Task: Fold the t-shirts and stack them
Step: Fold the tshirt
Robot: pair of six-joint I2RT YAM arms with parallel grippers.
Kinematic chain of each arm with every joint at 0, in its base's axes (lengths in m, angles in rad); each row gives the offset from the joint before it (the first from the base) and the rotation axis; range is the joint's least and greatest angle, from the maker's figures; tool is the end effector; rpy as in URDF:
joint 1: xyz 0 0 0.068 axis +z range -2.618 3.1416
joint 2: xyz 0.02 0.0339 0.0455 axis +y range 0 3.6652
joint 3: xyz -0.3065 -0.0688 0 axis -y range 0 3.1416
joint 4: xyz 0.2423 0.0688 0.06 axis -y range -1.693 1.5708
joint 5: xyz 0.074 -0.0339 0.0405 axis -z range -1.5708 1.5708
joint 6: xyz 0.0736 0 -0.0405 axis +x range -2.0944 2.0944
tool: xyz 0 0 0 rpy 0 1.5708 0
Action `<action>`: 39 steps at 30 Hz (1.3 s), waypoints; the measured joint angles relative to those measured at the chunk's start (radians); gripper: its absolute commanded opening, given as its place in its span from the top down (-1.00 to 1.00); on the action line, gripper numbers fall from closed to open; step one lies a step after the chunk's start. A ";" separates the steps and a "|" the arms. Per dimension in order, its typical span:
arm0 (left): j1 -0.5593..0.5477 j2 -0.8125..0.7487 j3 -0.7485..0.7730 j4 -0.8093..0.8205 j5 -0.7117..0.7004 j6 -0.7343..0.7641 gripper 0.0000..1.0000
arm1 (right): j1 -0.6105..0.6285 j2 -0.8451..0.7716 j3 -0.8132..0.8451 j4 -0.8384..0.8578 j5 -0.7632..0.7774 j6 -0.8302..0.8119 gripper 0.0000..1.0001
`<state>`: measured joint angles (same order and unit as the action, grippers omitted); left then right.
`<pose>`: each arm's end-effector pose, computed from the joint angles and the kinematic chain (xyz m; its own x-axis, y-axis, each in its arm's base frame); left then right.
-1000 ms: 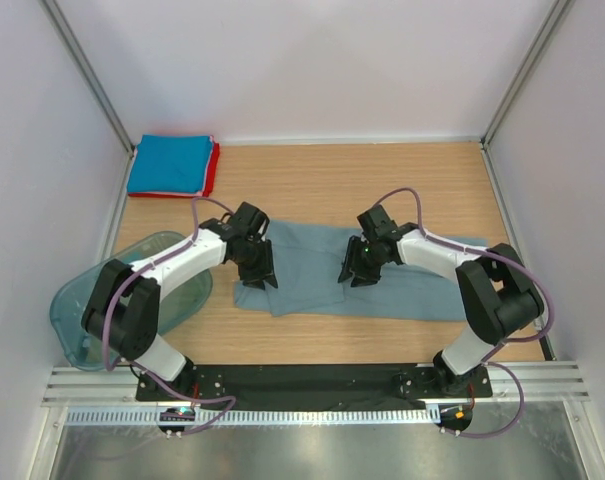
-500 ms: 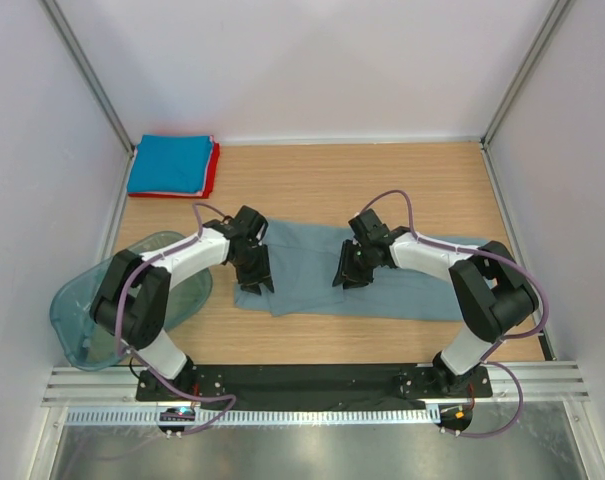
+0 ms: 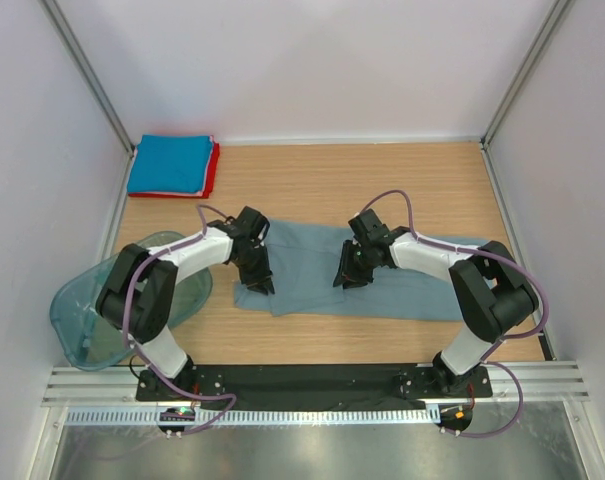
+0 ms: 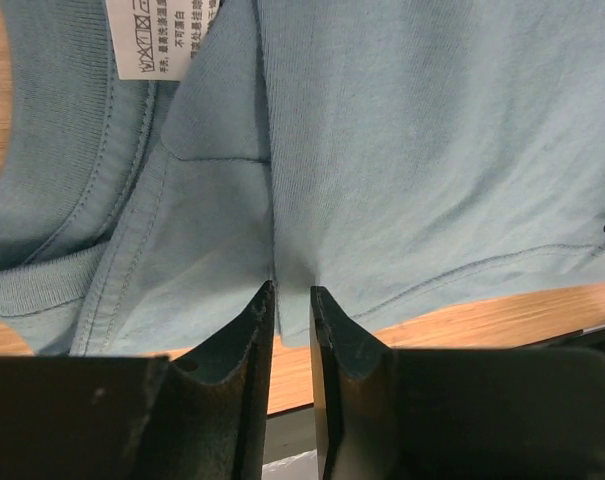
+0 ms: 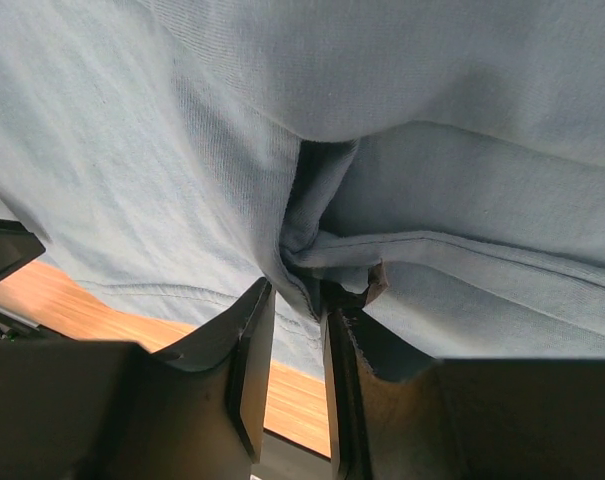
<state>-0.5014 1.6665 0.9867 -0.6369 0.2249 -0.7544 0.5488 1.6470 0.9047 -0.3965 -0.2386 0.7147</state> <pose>0.2658 -0.1644 0.1719 -0.9730 -0.2280 -0.0353 -0.2040 0.9219 -0.3294 0.2668 0.1835 0.1674 -0.9727 0.1517 -0.1756 0.0612 0.8976 0.4365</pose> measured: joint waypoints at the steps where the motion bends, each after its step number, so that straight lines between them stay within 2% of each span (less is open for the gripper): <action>1: 0.000 0.003 0.000 0.001 0.002 0.000 0.58 | 0.000 0.000 0.000 0.000 0.000 0.000 0.36; 6: 0.000 0.021 0.000 0.001 0.004 -0.002 0.57 | 0.000 0.000 0.000 0.000 0.000 0.000 0.35; 9: 0.000 0.025 0.000 0.001 0.006 -0.004 0.84 | 0.000 0.000 0.000 0.000 0.000 0.000 0.38; 10: 0.000 0.025 0.000 0.001 0.008 -0.006 0.99 | 0.000 0.000 0.000 0.000 0.000 -0.001 0.48; 14: 0.000 0.027 0.016 -0.002 0.020 -0.014 1.00 | 0.000 0.000 0.005 -0.010 0.000 -0.005 0.91; 16: 0.000 0.027 0.032 -0.011 0.024 -0.025 1.00 | 0.000 0.000 0.019 -0.034 0.002 -0.008 0.98; 30: 0.000 -0.025 0.102 -0.177 -0.009 -0.074 0.99 | 0.000 -0.031 0.076 -0.135 0.008 -0.008 0.98; 39: 0.000 -0.026 0.076 -0.182 0.004 -0.084 0.99 | 0.002 -0.054 0.025 -0.126 0.007 -0.005 0.98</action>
<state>-0.5014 1.6405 1.0630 -0.8192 0.2291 -0.8383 0.5507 1.5929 0.9295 -0.5228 -0.2314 0.7094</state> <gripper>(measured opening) 0.004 0.042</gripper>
